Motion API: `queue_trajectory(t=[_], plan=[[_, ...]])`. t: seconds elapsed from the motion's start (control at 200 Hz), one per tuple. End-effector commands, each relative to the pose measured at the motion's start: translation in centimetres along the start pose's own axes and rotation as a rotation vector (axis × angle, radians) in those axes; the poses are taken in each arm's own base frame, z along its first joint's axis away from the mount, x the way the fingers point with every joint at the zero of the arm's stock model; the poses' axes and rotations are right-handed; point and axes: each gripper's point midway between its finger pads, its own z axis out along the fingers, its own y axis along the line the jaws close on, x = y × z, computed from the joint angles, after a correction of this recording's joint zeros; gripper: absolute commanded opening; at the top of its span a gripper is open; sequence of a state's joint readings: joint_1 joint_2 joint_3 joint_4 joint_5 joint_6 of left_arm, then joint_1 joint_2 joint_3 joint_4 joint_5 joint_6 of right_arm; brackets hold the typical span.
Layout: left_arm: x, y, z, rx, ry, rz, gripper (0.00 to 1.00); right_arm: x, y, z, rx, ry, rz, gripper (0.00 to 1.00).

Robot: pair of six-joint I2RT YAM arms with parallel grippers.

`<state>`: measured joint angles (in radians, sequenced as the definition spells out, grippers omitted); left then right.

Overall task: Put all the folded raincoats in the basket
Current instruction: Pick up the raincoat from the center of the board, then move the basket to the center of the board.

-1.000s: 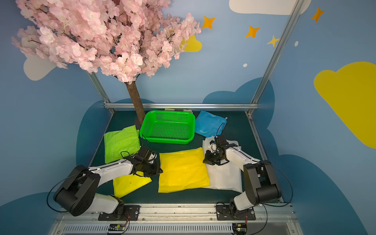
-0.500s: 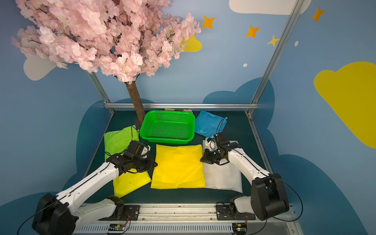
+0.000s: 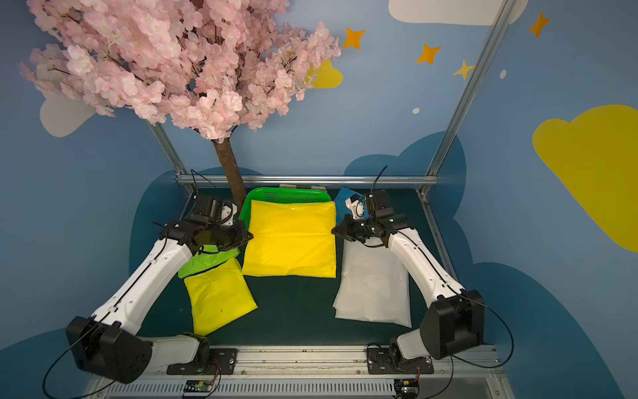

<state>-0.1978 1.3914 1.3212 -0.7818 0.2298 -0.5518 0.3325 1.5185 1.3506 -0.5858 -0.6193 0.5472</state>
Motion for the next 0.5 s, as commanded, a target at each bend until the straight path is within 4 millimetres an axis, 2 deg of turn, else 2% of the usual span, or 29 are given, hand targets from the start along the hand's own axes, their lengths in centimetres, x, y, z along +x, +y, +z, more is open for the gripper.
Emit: queue_trajectory(t=[0.0,0.055,0.085,0.235,0.39,0.496], plan=[[-3.7,0.9,1.2,-0.034,-0.018,0.028,0.03,-3.8,-0.2,1.6,-0.01,-0.025,0.059,0.0],[-5.5,1.3,2.0,-0.042,-0.025,0.009,0.02,-5.4,-0.6,2.6,0.003,-0.031,0.074,0.0],[-6.2,0.9,2.7,-0.011,-0.011,0.005,0.02,-6.1,-1.3,3.4,0.006,-0.028,0.09,0.0],[-9.7,1.5,5.8,-0.024,0.019,-0.002,0.02,-9.3,-2.9,6.9,-0.02,-0.011,0.154,0.0],[-12.4,2.8,9.4,-0.035,0.047,-0.005,0.02,-11.5,-4.5,10.2,-0.038,0.017,0.202,0.0],[-13.4,3.9,12.3,-0.028,0.09,-0.026,0.02,-11.8,-5.9,12.3,-0.032,0.062,0.238,0.0]])
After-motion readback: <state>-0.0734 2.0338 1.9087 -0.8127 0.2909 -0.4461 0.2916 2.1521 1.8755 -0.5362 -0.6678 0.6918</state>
